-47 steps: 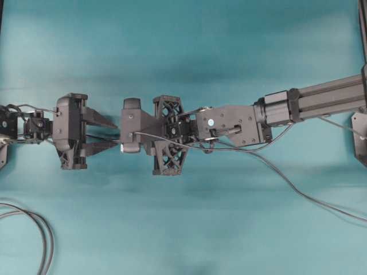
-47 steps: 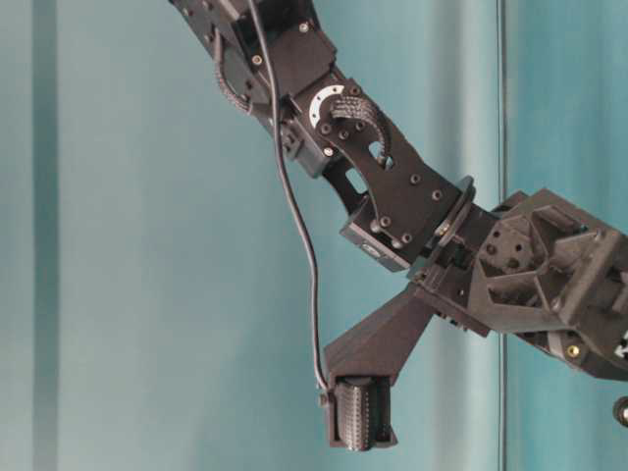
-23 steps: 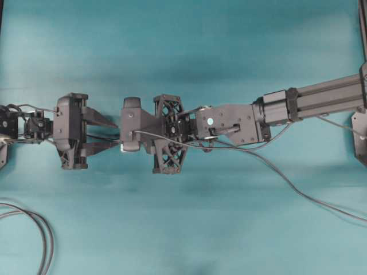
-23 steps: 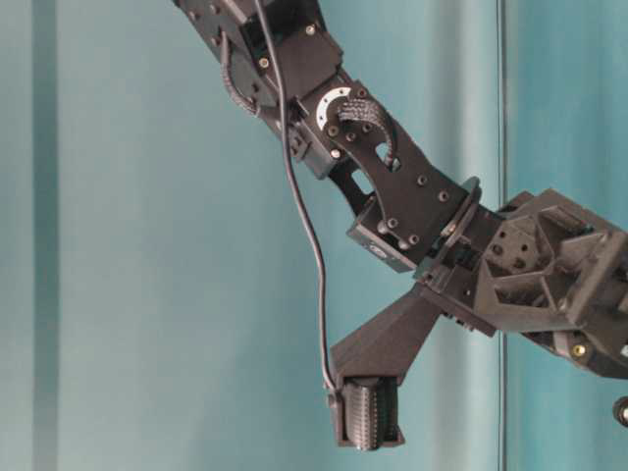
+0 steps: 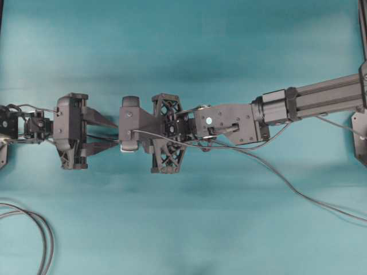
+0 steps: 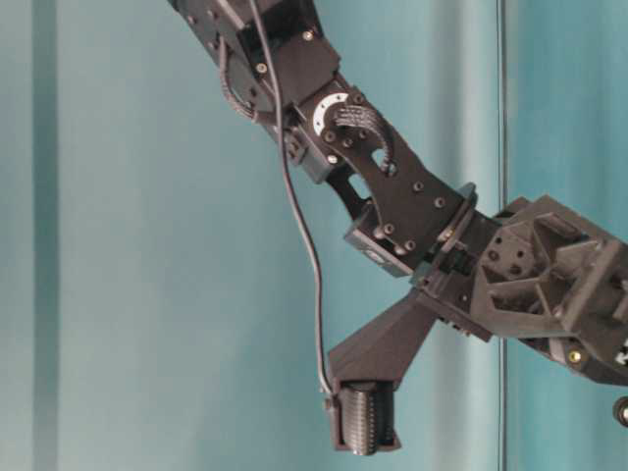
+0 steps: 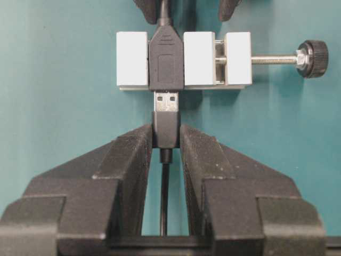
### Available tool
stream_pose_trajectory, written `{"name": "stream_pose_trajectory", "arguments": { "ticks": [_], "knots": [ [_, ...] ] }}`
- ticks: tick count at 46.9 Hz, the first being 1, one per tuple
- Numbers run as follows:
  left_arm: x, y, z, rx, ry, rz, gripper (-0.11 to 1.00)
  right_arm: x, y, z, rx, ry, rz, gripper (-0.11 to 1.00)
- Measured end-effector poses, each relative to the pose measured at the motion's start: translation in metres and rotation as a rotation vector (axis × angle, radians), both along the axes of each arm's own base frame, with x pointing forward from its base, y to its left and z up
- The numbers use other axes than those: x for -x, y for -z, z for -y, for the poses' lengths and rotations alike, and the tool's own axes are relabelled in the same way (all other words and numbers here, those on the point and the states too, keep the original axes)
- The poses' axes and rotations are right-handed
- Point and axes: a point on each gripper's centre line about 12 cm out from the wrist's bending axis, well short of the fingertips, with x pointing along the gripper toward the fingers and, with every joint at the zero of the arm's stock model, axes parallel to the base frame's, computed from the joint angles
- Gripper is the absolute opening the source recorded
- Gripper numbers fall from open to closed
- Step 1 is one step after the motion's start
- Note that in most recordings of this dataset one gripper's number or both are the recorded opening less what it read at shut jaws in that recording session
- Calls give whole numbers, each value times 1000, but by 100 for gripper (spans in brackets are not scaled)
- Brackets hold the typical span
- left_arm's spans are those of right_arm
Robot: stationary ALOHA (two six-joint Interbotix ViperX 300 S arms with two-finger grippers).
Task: Insert the USB cable into the female connector supported by the left arm.
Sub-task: 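Push the USB plug into the female connector held by the left gripper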
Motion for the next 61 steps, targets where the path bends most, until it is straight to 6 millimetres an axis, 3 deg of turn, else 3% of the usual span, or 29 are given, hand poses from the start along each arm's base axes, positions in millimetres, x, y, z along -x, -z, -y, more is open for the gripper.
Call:
{"name": "stream_pose_trajectory", "arguments": {
  "ticks": [61],
  "knots": [
    [-11,-4,1,-2,8,26,59,-10,-1,4,13,-12,25,19]
  ]
}}
